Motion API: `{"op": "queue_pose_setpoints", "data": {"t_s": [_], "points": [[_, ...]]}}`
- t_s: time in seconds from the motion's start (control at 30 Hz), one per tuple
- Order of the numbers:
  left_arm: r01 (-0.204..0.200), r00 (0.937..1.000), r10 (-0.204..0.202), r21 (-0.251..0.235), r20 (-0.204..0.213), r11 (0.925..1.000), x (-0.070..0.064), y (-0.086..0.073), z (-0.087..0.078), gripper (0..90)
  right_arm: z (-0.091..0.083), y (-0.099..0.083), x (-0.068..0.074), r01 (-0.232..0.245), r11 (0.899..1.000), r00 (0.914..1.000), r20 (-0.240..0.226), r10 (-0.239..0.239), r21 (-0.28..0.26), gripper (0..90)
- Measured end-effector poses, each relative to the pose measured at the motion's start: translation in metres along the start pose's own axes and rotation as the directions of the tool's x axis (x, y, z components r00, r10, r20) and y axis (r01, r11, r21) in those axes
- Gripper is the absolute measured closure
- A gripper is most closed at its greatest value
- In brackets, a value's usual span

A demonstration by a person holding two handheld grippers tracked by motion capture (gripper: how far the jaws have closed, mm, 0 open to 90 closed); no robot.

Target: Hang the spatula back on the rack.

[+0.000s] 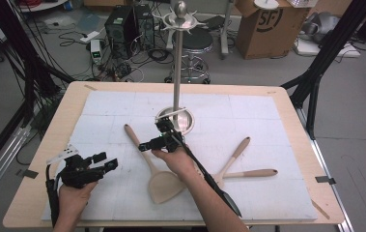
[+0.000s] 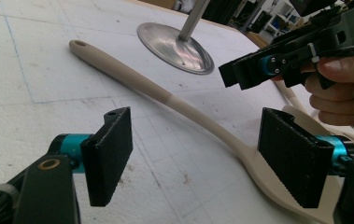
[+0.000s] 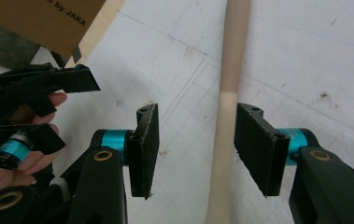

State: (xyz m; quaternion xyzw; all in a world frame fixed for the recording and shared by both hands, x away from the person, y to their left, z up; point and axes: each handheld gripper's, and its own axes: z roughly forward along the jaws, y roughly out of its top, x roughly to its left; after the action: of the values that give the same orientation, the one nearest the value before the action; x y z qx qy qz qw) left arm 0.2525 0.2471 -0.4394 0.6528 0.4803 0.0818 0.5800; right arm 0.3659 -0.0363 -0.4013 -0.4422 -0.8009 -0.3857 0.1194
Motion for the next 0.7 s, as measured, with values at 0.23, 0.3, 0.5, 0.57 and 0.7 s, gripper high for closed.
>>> {"op": "queue_pose_setpoints", "data": {"t_s": [0.23, 0.3, 0.5, 0.57, 0.7], "points": [[0.005, 1.0000, -0.005, -0.001, 0.001, 1.0000, 0.002, 0.000, 0.000, 27.0, 0.010, -0.001, 0.003, 0.016, 0.999, 0.9998, 0.010, -0.016, 0.030, 50.3], [0.005, 1.0000, -0.005, -0.001, 0.002, 1.0000, 0.002, 0.000, 0.000, 27.1, 0.013, -0.001, 0.004, 0.013, 0.999, 0.9997, 0.020, -0.014, 0.041, 50.5], [0.003, 1.0000, -0.003, 0.002, 0.006, 1.0000, 0.001, 0.000, 0.001, 27.1, 0.018, -0.001, 0.001, -0.012, 0.998, 0.9987, 0.050, 0.009, 0.065, 52.1], [0.004, 1.0000, -0.004, 0.002, 0.007, 1.0000, 0.001, 0.000, 0.001, 27.1, 0.019, -0.001, 0.000, -0.010, 0.997, 0.9988, 0.048, 0.006, 0.074, 52.1], [0.003, 1.0000, -0.003, 0.001, 0.007, 1.0000, 0.001, 0.000, 0.001, 27.1, 0.020, -0.001, -0.002, -0.022, 0.996, 0.9985, 0.051, 0.018, 0.083, 52.6]]}}
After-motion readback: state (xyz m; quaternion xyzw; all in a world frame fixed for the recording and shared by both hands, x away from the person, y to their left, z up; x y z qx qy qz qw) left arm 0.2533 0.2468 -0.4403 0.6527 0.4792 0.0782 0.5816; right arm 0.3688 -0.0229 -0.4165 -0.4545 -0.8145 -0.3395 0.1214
